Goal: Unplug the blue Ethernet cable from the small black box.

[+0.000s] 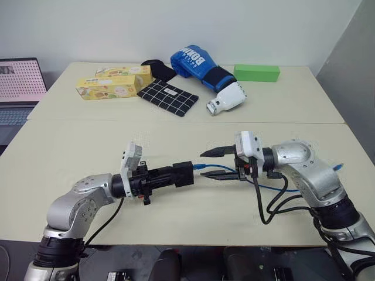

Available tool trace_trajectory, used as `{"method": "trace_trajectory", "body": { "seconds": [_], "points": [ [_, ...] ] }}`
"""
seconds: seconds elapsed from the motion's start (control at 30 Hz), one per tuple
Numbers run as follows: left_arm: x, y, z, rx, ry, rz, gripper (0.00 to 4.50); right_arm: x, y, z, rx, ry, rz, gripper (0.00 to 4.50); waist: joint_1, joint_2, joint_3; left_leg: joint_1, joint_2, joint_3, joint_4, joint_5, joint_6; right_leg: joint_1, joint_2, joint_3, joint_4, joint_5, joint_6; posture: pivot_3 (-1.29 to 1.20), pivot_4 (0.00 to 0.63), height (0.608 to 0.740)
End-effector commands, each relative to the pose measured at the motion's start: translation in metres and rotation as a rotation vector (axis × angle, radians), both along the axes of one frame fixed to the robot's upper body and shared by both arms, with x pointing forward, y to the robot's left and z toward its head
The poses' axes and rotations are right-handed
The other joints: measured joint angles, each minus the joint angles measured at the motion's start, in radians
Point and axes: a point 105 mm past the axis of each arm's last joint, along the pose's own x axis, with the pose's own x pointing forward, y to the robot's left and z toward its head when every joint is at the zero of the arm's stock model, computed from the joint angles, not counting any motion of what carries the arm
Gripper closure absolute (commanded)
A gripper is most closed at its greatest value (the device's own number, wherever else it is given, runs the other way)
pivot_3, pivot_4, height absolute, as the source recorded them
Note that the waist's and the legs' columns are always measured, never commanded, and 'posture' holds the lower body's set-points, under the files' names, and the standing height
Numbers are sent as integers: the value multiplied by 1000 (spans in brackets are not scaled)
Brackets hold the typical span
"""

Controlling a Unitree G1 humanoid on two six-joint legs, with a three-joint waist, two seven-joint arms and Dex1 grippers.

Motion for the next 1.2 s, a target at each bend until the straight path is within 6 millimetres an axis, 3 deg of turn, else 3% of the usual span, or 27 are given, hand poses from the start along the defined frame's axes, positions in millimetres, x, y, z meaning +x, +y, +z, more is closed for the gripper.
{"method": "trace_trajectory", "body": {
  "seconds": [0.03, 0.77, 1.2],
  "points": [
    [-5, -1, 7, 44, -85, -102, 3723, -7, 3, 10, 69, 147, -10, 2070, -2, 0, 0, 0, 0, 0, 0, 0, 0, 0, 0, 0, 0, 0, 0, 0, 150, 740],
    [-4, 5, 2, 79, -136, -141, 3724, -4, 21, -19, 22, 242, -82, 2070, -3, 0, 0, -1, -1, 1, -1, 0, 0, -1, 1, -1, -1, 0, 0, 0, 150, 740],
    [-3, 5, 2, 74, -139, -139, 3724, -5, 22, -23, 1, 251, -70, 2070, -3, 0, 0, -1, -1, 1, -1, 0, 0, -1, 2, -1, -1, 0, 0, 0, 150, 740]
  ]
}}
